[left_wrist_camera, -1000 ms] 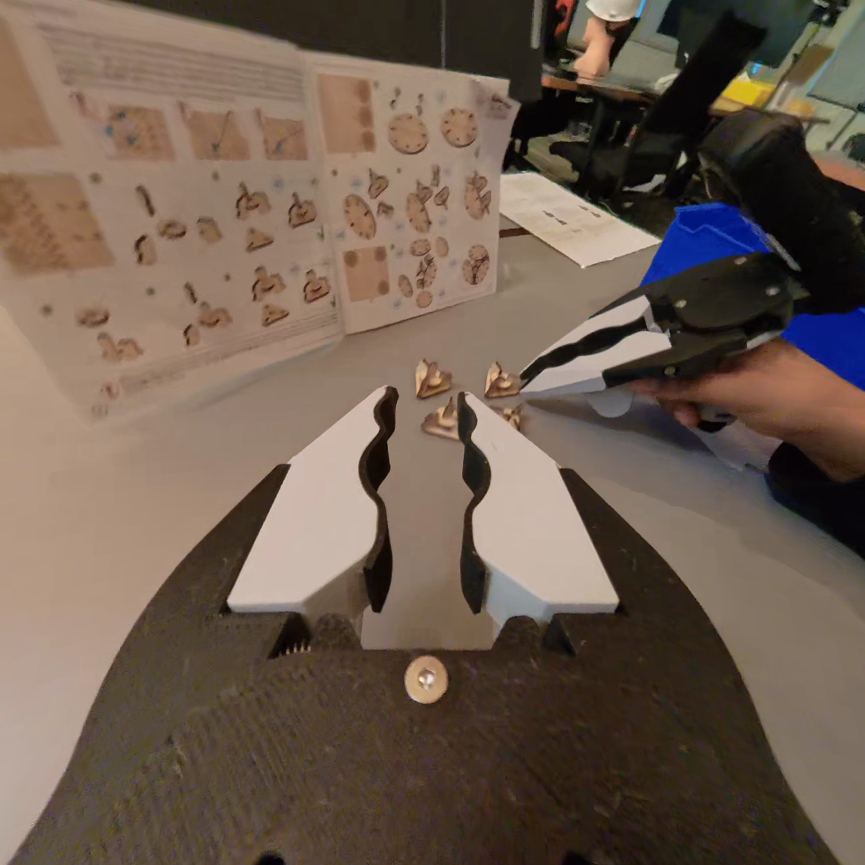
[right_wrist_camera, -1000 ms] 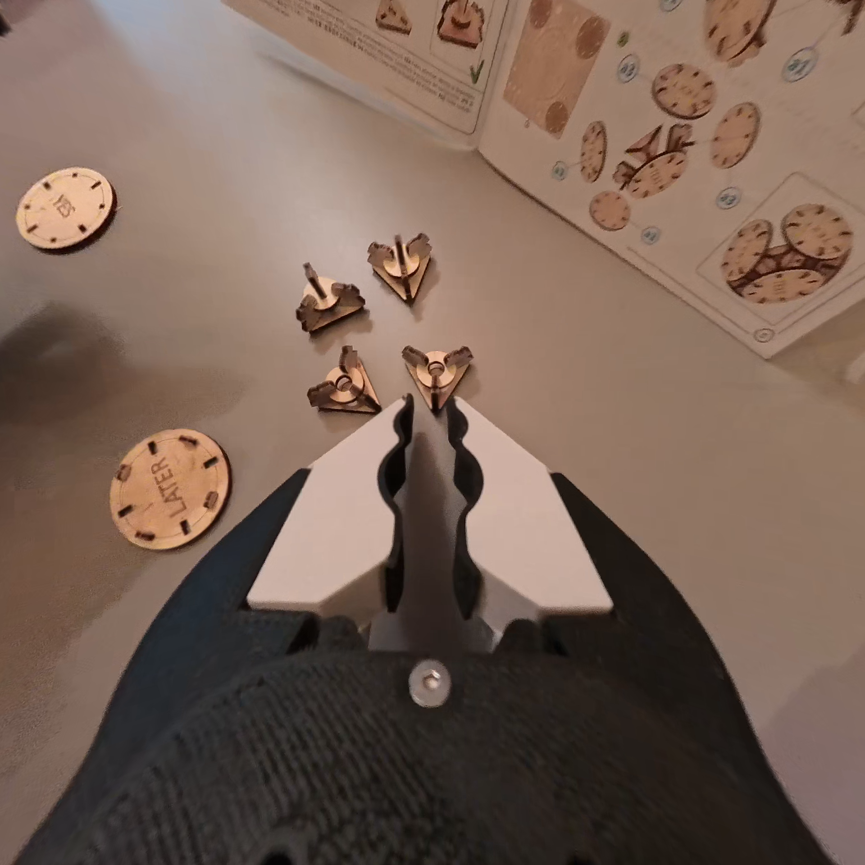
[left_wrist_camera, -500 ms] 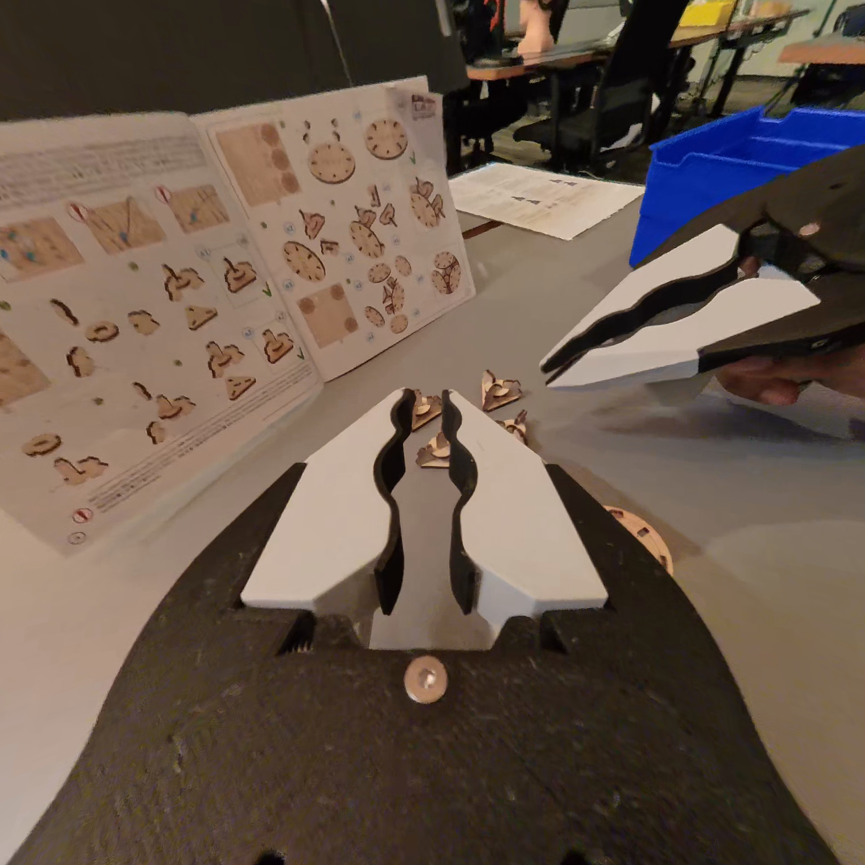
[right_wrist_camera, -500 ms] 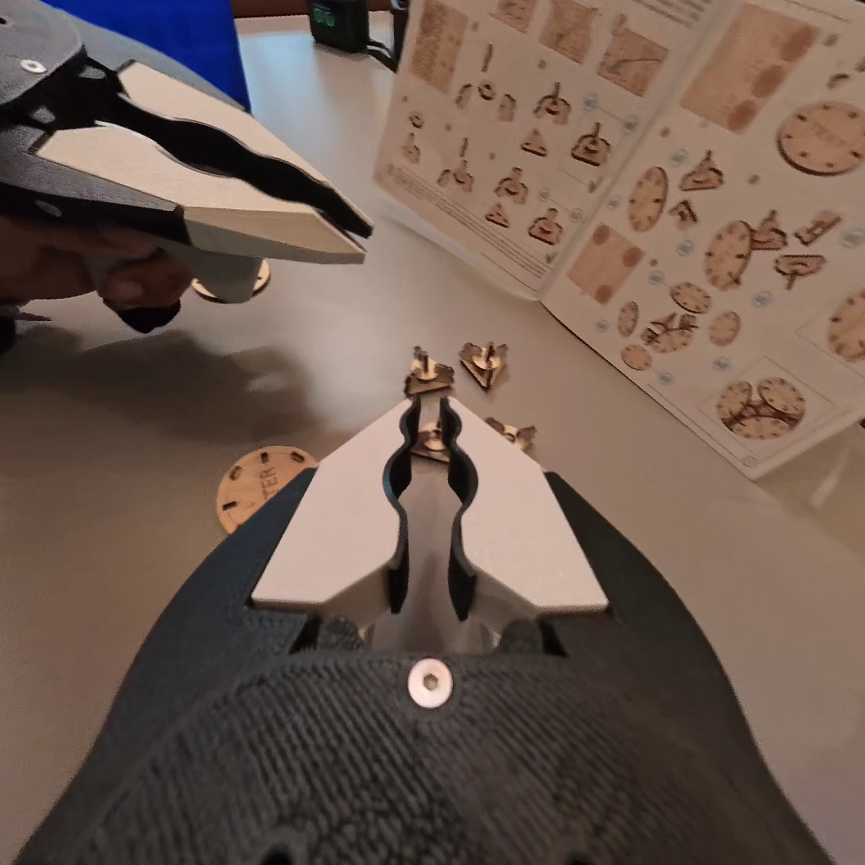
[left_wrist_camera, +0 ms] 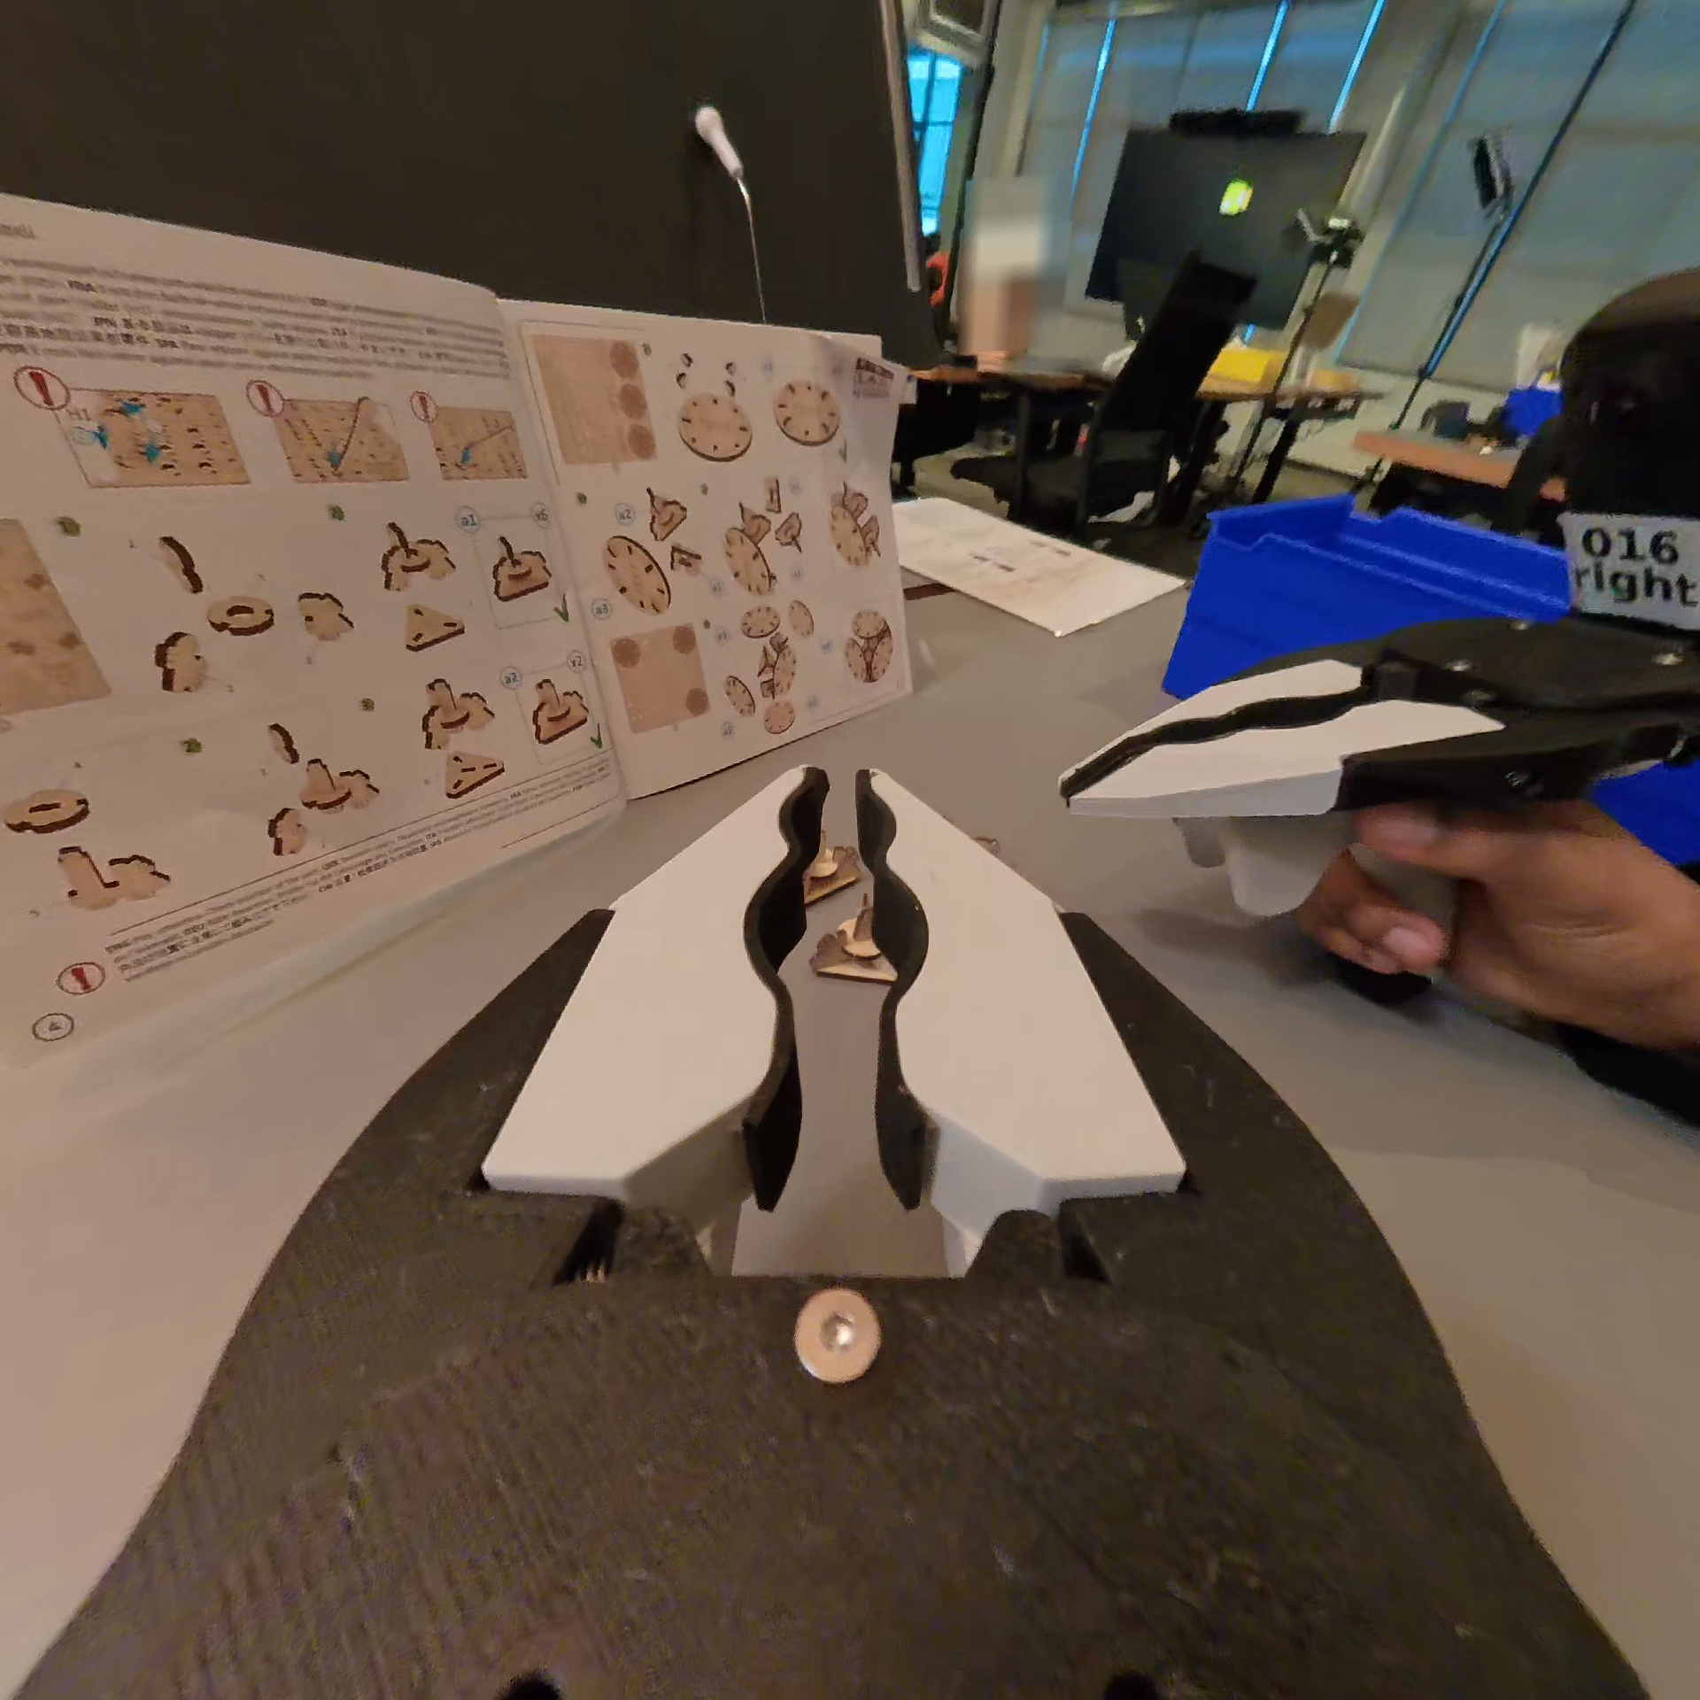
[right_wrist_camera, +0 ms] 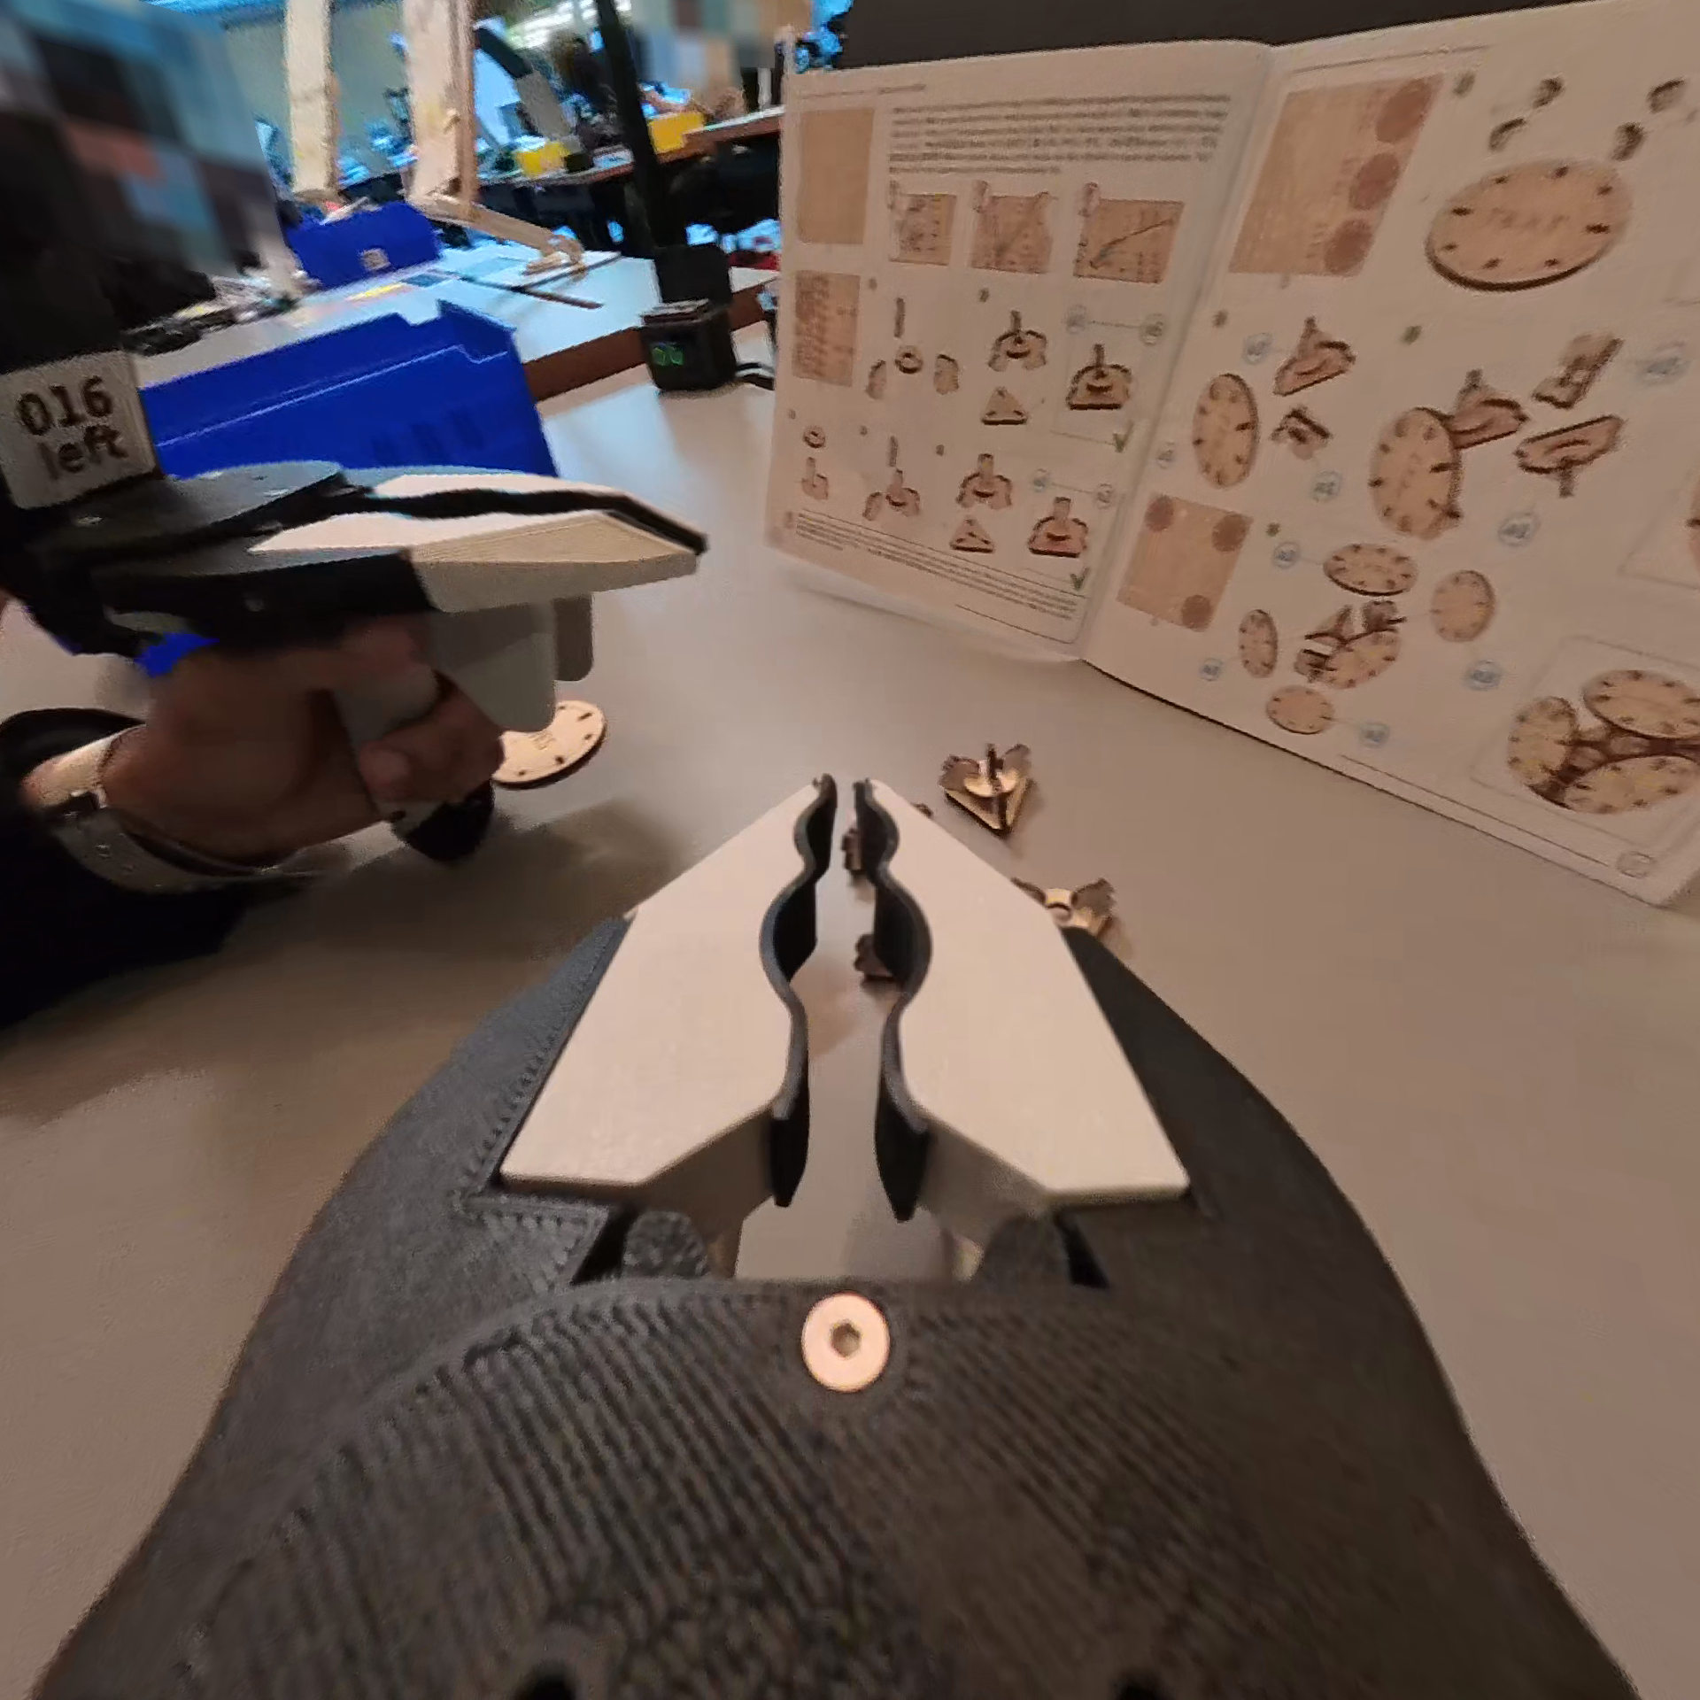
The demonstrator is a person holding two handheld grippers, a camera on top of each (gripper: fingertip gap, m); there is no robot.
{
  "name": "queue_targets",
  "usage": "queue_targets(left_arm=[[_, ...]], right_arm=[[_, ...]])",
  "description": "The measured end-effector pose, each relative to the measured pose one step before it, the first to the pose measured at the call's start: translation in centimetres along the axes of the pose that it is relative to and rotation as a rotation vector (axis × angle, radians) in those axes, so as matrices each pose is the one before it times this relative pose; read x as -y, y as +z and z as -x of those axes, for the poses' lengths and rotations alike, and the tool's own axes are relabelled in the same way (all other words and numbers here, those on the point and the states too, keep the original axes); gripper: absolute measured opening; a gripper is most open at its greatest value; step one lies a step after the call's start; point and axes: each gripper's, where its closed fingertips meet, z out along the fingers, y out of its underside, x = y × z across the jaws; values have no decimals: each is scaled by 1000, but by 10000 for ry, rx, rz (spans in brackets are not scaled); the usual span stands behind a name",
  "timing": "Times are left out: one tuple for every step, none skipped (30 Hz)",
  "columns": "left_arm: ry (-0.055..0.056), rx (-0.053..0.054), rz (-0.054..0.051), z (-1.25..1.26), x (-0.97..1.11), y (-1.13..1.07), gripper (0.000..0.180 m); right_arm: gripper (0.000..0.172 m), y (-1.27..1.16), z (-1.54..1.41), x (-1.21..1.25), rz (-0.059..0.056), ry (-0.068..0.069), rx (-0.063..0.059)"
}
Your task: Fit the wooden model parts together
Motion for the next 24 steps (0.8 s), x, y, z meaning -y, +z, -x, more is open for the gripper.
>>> queue_targets(left_arm=[[-121, -37, -92, 81, 108, -42, 6], [-87, -50, -57, 38, 58, -31, 6], [-61, -29, -17, 51, 2, -19, 6], [-72, 16, -21, 120, -18, 4, 6], [-108, -10, -43, 96, 26, -36, 6], [-111, -47, -64, 81, 72, -55, 7], [-101, 29, -63, 182, 82, -52, 7], [-100, 78, -80, 229, 132, -77, 6], [-142, 16, -70, 96, 179, -73, 7], [-208, -55, -12, -35, 142, -25, 8], [-252, -30, 15, -52, 104, -36, 11], [-217, 22, -88, -28, 236, -84, 13], [-129, 24, -192, -67, 391, -155, 13], [-77, 37, -193, -60, 423, -157, 14], [-54, 13, -138, -109, 373, -125, 14], [-49, -52, -91, -213, 295, -101, 15], [-19, -79, -74, -263, 239, -81, 15], [75, -29, -80, -206, 170, -71, 15], [214, 50, -51, -85, 40, -48, 15], [346, 125, 0, 41, -107, -10, 15], [416, 180, 51, 153, -259, 6, 14], [380, 193, 97, 200, -357, 52, 13], [231, 121, 107, 123, -339, 91, 13], [60, -18, 100, -44, -250, 104, 13]], right_arm=[[3, -63, -152, 136, -92, 22, -129], [3, 4, 31, 94, -56, 112, 26], [4, 12, 126, -9, -11, 170, 103], [5, -5, 164, -23, -18, 179, 120], [6, -51, 98, 54, -73, 86, 86], [6, -78, -112, 130, -105, 27, -38], [6, -99, -172, 198, -139, 71, -17], [6, -118, -200, 241, -161, 140, 7], [7, -138, -219, 181, -124, 214, 22], [8, -132, -89, 139, -104, 196, 100], [8, -118, -84, 138, -100, 165, 74], [9, -87, -98, 118, -78, 125, 30], [9, -42, -18, 40, -28, 64, 43], [9, 10, 80, -31, 18, -3, 63], [9, 58, 115, -68, 49, -61, 42], [9, 69, 122, -95, 67, -104, 9], [9, 98, 161, -123, 88, -143, 14], [9, 118, 206, -160, 114, -180, 11], [9, 138, 199, -188, 129, -202, -9], [9, 139, 192, -171, 120, -214, -21], [9, 115, 150, -130, 91, -215, -56], [8, 85, 69, -86, 57, -198, -101], [7, 69, 67, -46, 35, -176, -85], [6, 62, 73, -38, 33, -139, -45]])
